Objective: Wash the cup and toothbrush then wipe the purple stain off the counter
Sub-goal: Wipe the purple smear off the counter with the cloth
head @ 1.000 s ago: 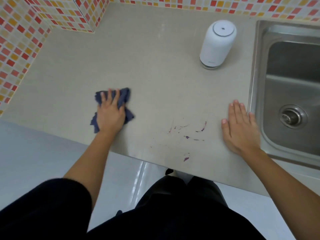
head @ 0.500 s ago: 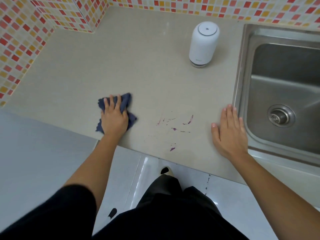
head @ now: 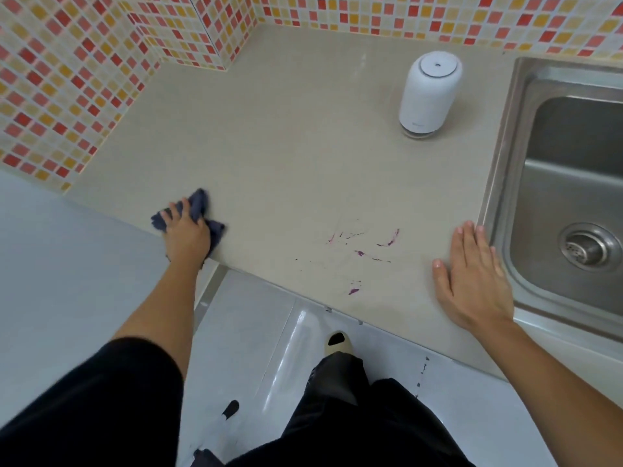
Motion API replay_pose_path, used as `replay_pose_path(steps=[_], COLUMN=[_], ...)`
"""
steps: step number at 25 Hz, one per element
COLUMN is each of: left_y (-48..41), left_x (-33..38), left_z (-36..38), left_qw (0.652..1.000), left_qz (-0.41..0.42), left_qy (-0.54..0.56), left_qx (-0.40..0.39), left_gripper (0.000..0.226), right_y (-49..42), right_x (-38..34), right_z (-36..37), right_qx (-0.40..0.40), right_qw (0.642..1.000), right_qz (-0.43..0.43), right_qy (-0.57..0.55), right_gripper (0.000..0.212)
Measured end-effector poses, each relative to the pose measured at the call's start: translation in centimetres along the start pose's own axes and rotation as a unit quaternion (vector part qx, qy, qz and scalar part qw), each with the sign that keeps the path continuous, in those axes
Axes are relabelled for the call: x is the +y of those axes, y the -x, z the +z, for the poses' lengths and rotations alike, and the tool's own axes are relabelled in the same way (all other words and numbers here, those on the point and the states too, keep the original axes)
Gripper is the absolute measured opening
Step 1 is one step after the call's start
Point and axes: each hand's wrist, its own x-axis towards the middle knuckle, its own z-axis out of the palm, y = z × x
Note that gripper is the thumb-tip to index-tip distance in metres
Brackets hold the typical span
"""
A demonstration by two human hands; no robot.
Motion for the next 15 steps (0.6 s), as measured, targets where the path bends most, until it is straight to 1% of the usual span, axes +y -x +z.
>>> replay_pose_path(steps=[1, 2, 4, 5, 6, 7, 8, 9, 11, 12, 15], left_y=[-0.9, -0.7, 3.8, 7.5, 11.0, 13.4, 13.9, 12.8, 9.9, 9.1, 11.7], left_x=[0.9, 2.4, 5.7, 6.9, 7.2, 7.0, 6.9, 7.1, 8.5, 9.9, 16.7], left_z=[-0.2, 0.0, 1.4, 2.0, 2.5, 2.5, 2.1, 1.9, 1.9, 1.8, 2.8], left_qw=[1.0, 1.0, 0.993, 0.984, 0.973, 0.966, 0.963, 0.965, 0.981, 0.981, 0.959], left_qz=[-0.014, 0.004, 0.118, 0.177, 0.227, 0.251, 0.259, 0.251, 0.187, 0.182, 0.255], left_qy=[0.004, 0.007, 0.021, 0.032, 0.037, 0.044, 0.051, 0.063, 0.058, 0.061, 0.113], left_qx=[0.008, 0.018, 0.013, -0.009, -0.029, -0.045, -0.048, -0.037, -0.005, -0.004, -0.047], left_gripper=[0.049, 0.05, 0.062, 0.066, 0.066, 0.064, 0.062, 0.061, 0.061, 0.062, 0.065], right_y=[-0.1, -0.1, -0.1, -0.1, -0.1, 0.0, 0.0, 0.0, -0.1, 0.0, -0.1], right_x=[0.0, -0.1, -0.1, -0.1, -0.1, -0.1, -0.1, -0.1, 0.0, 0.0, 0.0], right_z=[0.0, 0.1, 0.1, 0.0, -0.1, -0.1, -0.1, -0.1, -0.1, -0.1, 0.1], right_qx=[-0.002, -0.002, 0.0, 0.001, -0.002, -0.006, -0.005, -0.001, -0.001, -0.004, -0.003], right_qw=[1.0, 1.0, 1.0, 1.0, 1.0, 1.0, 1.0, 1.0, 1.0, 1.0, 1.0], right_qz=[-0.001, -0.001, -0.003, -0.005, -0.007, -0.008, -0.006, -0.003, -0.006, -0.004, -0.003], right_qy=[-0.002, -0.001, -0.002, -0.004, -0.005, -0.003, -0.002, -0.001, -0.002, -0.004, -0.006], right_gripper=[0.079, 0.079, 0.078, 0.078, 0.078, 0.077, 0.077, 0.077, 0.077, 0.077, 0.076])
